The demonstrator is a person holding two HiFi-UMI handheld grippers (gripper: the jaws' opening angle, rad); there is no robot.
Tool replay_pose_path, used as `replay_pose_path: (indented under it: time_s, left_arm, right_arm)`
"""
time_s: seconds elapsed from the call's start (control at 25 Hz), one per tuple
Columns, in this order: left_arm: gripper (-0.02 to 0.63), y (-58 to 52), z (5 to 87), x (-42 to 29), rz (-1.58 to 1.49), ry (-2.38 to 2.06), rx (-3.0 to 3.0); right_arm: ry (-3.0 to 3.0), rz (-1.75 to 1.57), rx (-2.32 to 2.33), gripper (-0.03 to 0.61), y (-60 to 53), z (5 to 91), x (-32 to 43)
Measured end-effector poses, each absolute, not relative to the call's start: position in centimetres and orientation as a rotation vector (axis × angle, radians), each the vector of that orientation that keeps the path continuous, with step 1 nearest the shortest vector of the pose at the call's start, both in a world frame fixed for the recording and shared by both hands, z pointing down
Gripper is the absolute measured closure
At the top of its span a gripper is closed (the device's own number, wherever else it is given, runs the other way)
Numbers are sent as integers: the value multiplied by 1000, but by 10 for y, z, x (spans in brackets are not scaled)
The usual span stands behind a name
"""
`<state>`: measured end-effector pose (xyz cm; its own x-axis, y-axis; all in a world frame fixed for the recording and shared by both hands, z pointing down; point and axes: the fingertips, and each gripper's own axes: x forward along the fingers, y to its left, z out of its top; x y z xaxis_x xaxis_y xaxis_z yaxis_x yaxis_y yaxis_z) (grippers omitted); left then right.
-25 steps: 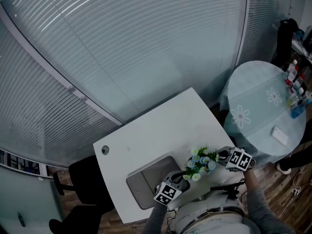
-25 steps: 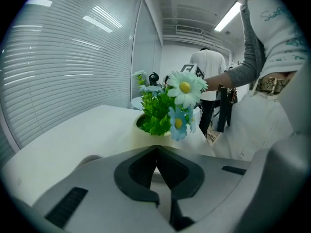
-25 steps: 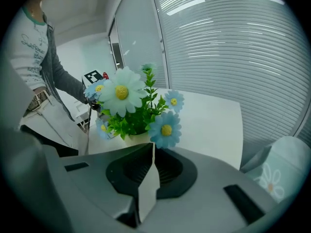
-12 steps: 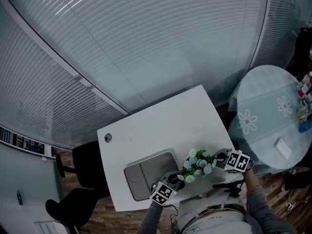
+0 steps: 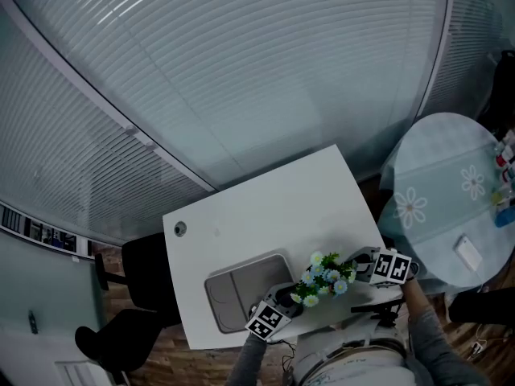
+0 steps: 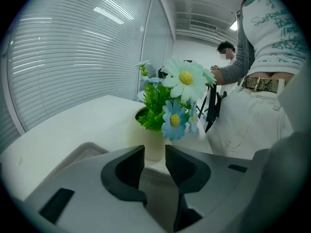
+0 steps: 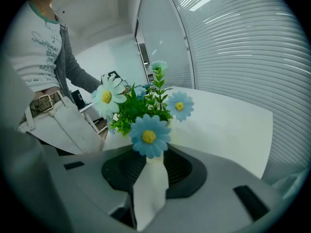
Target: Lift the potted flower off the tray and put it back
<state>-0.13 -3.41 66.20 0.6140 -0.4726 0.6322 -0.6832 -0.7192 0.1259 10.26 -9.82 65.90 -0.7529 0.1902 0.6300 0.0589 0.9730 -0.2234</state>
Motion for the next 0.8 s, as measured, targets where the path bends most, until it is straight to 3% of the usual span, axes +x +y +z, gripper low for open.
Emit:
replay_pose_path:
  time_s: [0.08, 0.12, 0.28, 0.8]
  left_arm:
    - [468, -34, 661, -2, 810, -931, 2481]
    - [447, -35, 661, -1, 801, -933, 2478]
    - [377, -38, 662, 2, 773, -922, 2477]
    - [264, -49, 660, 8, 764, -836, 2513]
  right_arm:
    - [-2390, 243, -188, 398, -97, 661, 103]
    - [-2381, 238, -194, 376, -97, 662, 104]
    - [-2395, 255, -203, 331, -97, 663, 102]
    - [-2431, 320, -260, 261, -94, 663, 84]
